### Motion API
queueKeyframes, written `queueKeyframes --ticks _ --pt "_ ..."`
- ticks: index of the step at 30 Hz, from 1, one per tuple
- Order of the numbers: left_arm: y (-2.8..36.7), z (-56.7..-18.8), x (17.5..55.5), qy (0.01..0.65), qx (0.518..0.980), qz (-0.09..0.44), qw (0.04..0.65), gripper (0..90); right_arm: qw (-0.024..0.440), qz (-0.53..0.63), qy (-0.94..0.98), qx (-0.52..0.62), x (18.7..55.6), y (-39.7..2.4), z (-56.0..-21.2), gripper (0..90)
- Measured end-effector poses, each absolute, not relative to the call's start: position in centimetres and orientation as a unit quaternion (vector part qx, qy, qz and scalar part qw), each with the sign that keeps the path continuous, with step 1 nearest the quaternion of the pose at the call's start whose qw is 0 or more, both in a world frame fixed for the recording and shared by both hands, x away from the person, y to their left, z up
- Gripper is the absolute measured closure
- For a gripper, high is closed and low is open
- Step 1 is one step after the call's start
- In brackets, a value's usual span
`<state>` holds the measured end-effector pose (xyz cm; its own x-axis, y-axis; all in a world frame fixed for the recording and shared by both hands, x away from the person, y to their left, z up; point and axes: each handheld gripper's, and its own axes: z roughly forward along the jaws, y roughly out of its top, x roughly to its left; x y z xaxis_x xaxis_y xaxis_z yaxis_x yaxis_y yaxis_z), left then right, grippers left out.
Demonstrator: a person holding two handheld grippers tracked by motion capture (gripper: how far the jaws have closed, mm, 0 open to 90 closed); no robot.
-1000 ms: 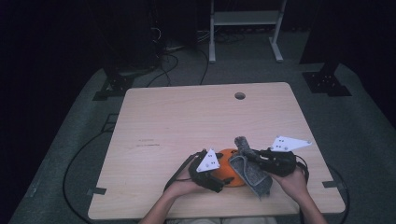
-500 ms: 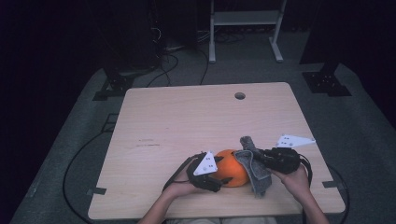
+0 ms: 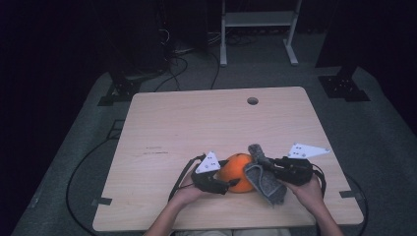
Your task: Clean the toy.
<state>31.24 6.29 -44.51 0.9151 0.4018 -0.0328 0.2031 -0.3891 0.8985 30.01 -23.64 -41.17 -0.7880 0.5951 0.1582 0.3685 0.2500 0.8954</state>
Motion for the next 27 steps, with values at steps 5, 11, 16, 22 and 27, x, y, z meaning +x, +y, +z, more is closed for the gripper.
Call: queueKeyframes --ticks 5,11,16,22,27 --pt "5.9 -44.6 31.2 0.189 0.825 0.098 0.524 29.0 0.117 0.526 0.78 0.318 29.8 -24.0 -41.4 77.9" --pt "5.2 -44.6 30.8 0.189 0.827 0.105 0.518 28.6 0.134 0.536 0.794 0.254 28.1 -20.4 -39.4 77.8" --pt "5.7 -44.6 31.1 0.195 0.824 0.093 0.523 29.2 0.129 0.536 0.799 0.239 28.2 -20.0 -39.5 77.9" --pt "5.7 -44.6 31.2 0.171 0.826 0.092 0.529 25.3 0.13 0.528 0.785 0.297 29.5 -22.8 -40.8 77.8" --pt "6.3 -44.1 31.6 0.163 0.832 0.099 0.521 11.3 0.13 0.525 0.789 0.291 29.3 -23.0 -40.9 77.8"
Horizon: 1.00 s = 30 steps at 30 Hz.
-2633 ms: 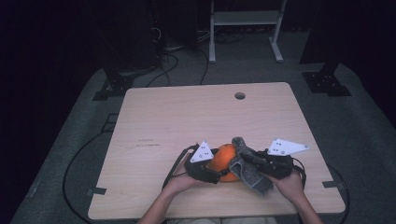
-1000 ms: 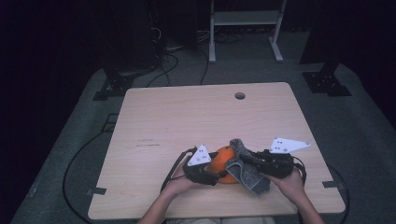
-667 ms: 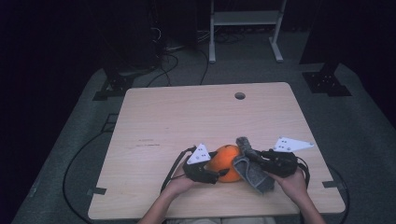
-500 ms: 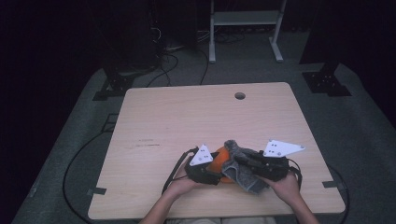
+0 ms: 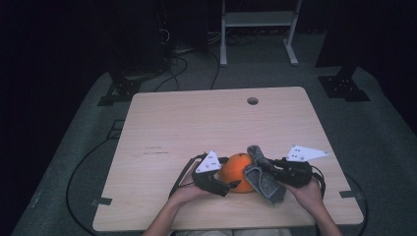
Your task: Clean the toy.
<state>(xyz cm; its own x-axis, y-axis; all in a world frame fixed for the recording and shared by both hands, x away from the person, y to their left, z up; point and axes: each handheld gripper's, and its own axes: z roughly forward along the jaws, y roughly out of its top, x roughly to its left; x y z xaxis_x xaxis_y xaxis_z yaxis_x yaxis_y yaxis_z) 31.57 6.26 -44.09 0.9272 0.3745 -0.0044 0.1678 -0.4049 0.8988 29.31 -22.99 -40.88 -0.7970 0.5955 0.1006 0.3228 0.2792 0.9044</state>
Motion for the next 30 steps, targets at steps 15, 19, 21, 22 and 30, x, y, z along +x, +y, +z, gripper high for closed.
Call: queueKeyframes --ticks 15,19,21,22,30 --pt "4.1 -44.4 30.5 0.155 0.837 0.158 0.5 32.8 0.152 0.53 0.797 0.245 28.1 -20.2 -38.6 78.2" --pt "4.6 -44.0 30.3 0.167 0.825 0.17 0.513 37.5 0.159 0.526 0.8 0.241 28.1 -19.6 -38.7 78.1" --pt "4.9 -43.0 30.1 0.165 0.819 0.192 0.516 38.6 0.155 0.533 0.777 0.297 29.4 -21.8 -39.5 78.1" --pt "4.9 -43.0 30.1 0.165 0.819 0.192 0.516 38.8 0.151 0.536 0.77 0.312 29.7 -22.3 -39.8 78.1" --pt "6.2 -41.4 30.1 0.18 0.818 0.274 0.473 38.8 0.141 0.554 0.764 0.3 31.2 -19.7 -39.3 78.0"
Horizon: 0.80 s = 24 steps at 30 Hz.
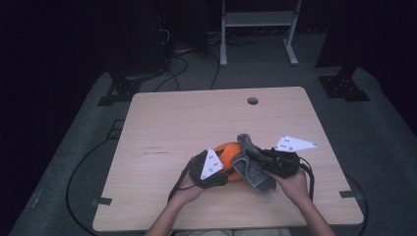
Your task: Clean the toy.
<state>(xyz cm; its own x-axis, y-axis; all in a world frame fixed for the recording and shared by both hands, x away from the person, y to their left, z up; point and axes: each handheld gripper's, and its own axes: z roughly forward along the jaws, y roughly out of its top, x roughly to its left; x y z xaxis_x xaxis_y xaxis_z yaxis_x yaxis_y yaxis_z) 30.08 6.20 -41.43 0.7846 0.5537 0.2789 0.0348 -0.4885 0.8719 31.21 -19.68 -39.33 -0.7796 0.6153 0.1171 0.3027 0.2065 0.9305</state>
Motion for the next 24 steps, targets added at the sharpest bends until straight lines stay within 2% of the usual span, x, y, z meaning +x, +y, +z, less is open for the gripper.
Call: queueKeyframes --ticks 6,9,10,11,14,18,24 --pt "6.5 -42.5 30.9 0.208 0.826 0.285 0.439 35.1 0.109 0.55 0.762 0.323 33.6 -18.0 -40.6 78.0" --pt "6.8 -42.9 31.4 0.21 0.839 0.236 0.443 30.6 0.105 0.54 0.772 0.318 34.0 -17.7 -41.1 78.0" --pt "7.6 -42.4 31.8 0.207 0.844 0.187 0.458 27.3 0.095 0.533 0.781 0.311 34.2 -17.9 -41.6 77.6" --pt "7.6 -42.4 31.8 0.207 0.844 0.187 0.458 27.2 0.093 0.526 0.788 0.307 34.3 -18.1 -41.9 77.5" --pt "9.0 -41.8 32.4 0.211 0.832 0.137 0.494 27.2 0.089 0.524 0.791 0.304 34.1 -18.6 -42.2 77.5" --pt "9.4 -41.6 32.6 0.23 0.813 0.169 0.507 27.5 0.086 0.523 0.792 0.303 33.4 -19.5 -42.9 77.5" --pt "8.6 -42.9 32.6 0.233 0.829 0.152 0.484 33.2 0.093 0.526 0.786 0.312 33.3 -20.1 -42.5 77.1"
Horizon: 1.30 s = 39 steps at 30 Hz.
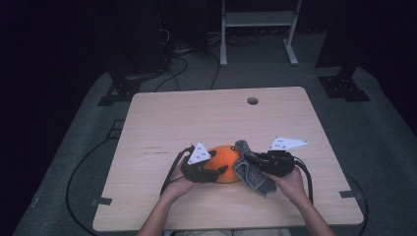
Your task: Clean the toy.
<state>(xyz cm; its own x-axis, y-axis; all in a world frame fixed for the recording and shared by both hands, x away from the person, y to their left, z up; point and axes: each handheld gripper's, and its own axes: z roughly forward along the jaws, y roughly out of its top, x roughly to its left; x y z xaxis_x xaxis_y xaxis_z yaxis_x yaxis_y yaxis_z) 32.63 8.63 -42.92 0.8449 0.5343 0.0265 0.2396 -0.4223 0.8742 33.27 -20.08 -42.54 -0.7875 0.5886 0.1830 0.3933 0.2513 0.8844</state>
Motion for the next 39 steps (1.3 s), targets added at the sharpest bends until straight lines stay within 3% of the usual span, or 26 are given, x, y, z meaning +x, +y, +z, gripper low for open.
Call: queueKeyframes --ticks 10,12,14,17,27,30,34,39 --pt "9.2 -41.5 31.9 0.172 0.873 0.072 0.45 28.3 0.079 0.516 0.794 0.311 33.4 -19.6 -42.8 77.2" --pt "9.4 -40.7 31.9 0.155 0.868 0.071 0.466 26.5 0.079 0.508 0.805 0.297 33.0 -19.6 -42.7 77.2" --pt "9.0 -40.0 31.9 0.143 0.858 0.116 0.48 22.7 0.072 0.509 0.812 0.276 32.5 -19.8 -43.0 76.9" --pt "8.3 -39.9 32.7 0.139 0.86 0.132 0.473 17.3 0.063 0.515 0.814 0.262 32.1 -19.9 -43.3 76.8" --pt "6.0 -41.9 34.6 0.14 0.894 0.094 0.416 8.0 0.052 0.509 0.822 0.25 32.1 -20.5 -43.6 76.7" --pt "5.5 -42.8 34.4 0.141 0.893 0.1 0.416 10.9 0.059 0.502 0.822 0.261 32.1 -20.6 -44.0 76.7" --pt "5.9 -43.1 34.3 0.152 0.887 0.11 0.422 28.2 0.075 0.49 0.824 0.274 32.0 -21.0 -44.2 76.6" --pt "6.6 -43.1 34.0 0.178 0.876 0.119 0.433 33.1 0.081 0.467 0.828 0.298 32.2 -22.0 -44.3 76.7"
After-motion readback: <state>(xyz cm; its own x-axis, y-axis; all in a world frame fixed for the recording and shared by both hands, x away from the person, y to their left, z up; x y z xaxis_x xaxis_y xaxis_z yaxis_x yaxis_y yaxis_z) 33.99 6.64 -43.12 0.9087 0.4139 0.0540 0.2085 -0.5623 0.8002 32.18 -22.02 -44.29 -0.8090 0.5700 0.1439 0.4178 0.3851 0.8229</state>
